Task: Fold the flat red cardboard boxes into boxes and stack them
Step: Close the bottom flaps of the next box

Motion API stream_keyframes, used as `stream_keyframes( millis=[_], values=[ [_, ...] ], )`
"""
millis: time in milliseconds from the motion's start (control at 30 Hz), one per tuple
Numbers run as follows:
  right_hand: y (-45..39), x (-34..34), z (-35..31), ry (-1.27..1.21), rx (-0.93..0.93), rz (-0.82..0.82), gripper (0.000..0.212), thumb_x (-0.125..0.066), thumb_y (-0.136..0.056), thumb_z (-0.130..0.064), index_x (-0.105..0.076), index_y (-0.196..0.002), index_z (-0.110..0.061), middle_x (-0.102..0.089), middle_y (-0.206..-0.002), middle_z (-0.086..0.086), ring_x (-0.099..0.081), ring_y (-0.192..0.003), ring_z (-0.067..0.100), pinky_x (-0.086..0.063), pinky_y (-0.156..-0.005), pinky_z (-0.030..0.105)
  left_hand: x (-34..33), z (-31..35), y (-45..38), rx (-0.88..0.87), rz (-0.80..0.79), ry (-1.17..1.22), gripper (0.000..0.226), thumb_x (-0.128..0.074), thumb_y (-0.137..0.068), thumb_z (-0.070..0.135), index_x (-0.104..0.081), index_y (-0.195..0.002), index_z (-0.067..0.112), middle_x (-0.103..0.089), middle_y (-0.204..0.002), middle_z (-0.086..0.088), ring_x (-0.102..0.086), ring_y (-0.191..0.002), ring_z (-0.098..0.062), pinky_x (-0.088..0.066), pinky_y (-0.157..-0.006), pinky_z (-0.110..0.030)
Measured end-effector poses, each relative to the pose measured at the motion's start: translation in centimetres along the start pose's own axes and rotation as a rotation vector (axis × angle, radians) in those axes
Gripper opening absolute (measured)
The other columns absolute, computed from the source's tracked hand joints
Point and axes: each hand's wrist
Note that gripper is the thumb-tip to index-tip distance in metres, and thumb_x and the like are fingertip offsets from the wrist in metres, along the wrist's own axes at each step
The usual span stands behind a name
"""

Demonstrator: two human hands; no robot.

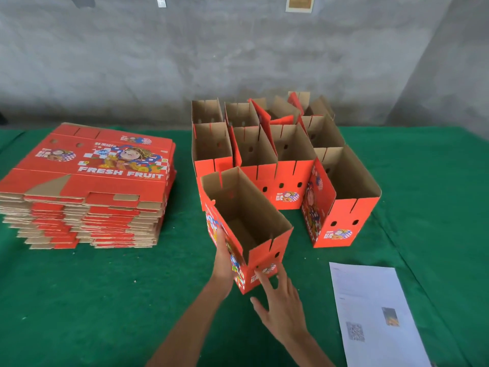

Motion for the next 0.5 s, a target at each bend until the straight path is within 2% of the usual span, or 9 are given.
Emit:
stream_keyframes(
  millis=[133, 267, 333, 400, 467, 500],
  values=[
    [-1.4, 0.0, 2.1, -0.013, 0.027, -0.078, 0.071, -0.054, -0.095, -0.058, -0.017, -0.155, -0.050, -0.011, -0.167, 0.013, -0.054, -0.130, 0.025, -0.052, -0.104, 0.038, -1.2, 0.3, -0.2, -0.101, 0.001, -0.028, 0.112, -0.044, -0.071, 0.098, -0.031, -0.161, 0.032, -0.043, -0.160, -0.002, -0.042, -0.147, -0.028, -0.028, -0.123, -0.057],
    [-2.5, 0.0, 2.2, -0.010, 0.078, -0.126, 0.069, -0.052, -0.097, -0.058, -0.014, -0.154, -0.049, -0.005, -0.167, 0.017, -0.054, -0.133, 0.028, -0.050, -0.107, 0.039, -1.4, 0.0, 0.1, -0.085, 0.015, -0.031, 0.101, -0.035, -0.080, 0.095, -0.028, -0.161, 0.036, -0.041, -0.161, -0.004, -0.041, -0.147, -0.031, -0.030, -0.121, -0.060],
    [-2.6, 0.7, 1.8, -0.032, 0.090, -0.113, 0.065, -0.054, -0.096, -0.056, -0.022, -0.152, -0.049, -0.012, -0.164, 0.016, -0.052, -0.134, 0.028, -0.049, -0.109, 0.038, -1.6, -0.3, 0.5, -0.044, 0.003, -0.013, 0.094, -0.028, -0.084, 0.090, -0.035, -0.159, 0.033, -0.049, -0.156, -0.005, -0.048, -0.142, -0.031, -0.034, -0.120, -0.059],
    [-1.4, 1.3, 1.2, -0.047, 0.105, -0.082, 0.052, -0.054, -0.096, -0.053, -0.035, -0.144, -0.048, -0.025, -0.156, 0.012, -0.053, -0.129, 0.025, -0.051, -0.107, 0.036, -1.5, -1.0, 1.6, -0.018, -0.033, -0.013, 0.089, -0.023, -0.087, 0.089, -0.051, -0.150, 0.033, -0.064, -0.142, -0.002, -0.061, -0.130, -0.026, -0.043, -0.114, -0.057],
    [1.4, 1.5, 0.6, -0.054, 0.094, -0.062, 0.041, -0.054, -0.094, -0.050, -0.046, -0.134, -0.047, -0.033, -0.151, 0.014, -0.057, -0.122, 0.025, -0.052, -0.102, 0.035, -0.8, -2.5, 2.9, 0.012, -0.072, -0.049, 0.084, -0.021, -0.083, 0.095, -0.064, -0.135, 0.045, -0.072, -0.128, 0.010, -0.070, -0.116, -0.013, -0.054, -0.101, -0.051],
    [3.1, 1.4, 0.4, -0.058, 0.071, -0.058, 0.039, -0.056, -0.092, -0.050, -0.050, -0.131, -0.046, -0.037, -0.150, 0.017, -0.059, -0.118, 0.026, -0.054, -0.099, 0.035, -0.3, -3.5, 3.4, 0.024, -0.093, -0.083, 0.078, -0.023, -0.080, 0.098, -0.065, -0.129, 0.055, -0.072, -0.124, 0.017, -0.070, -0.112, -0.005, -0.059, -0.093, -0.048]
  ],
)
Point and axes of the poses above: each hand's wrist, its own y-axis away from the middle knuckle, its own x-axis out of the back of the hand, z = x × y
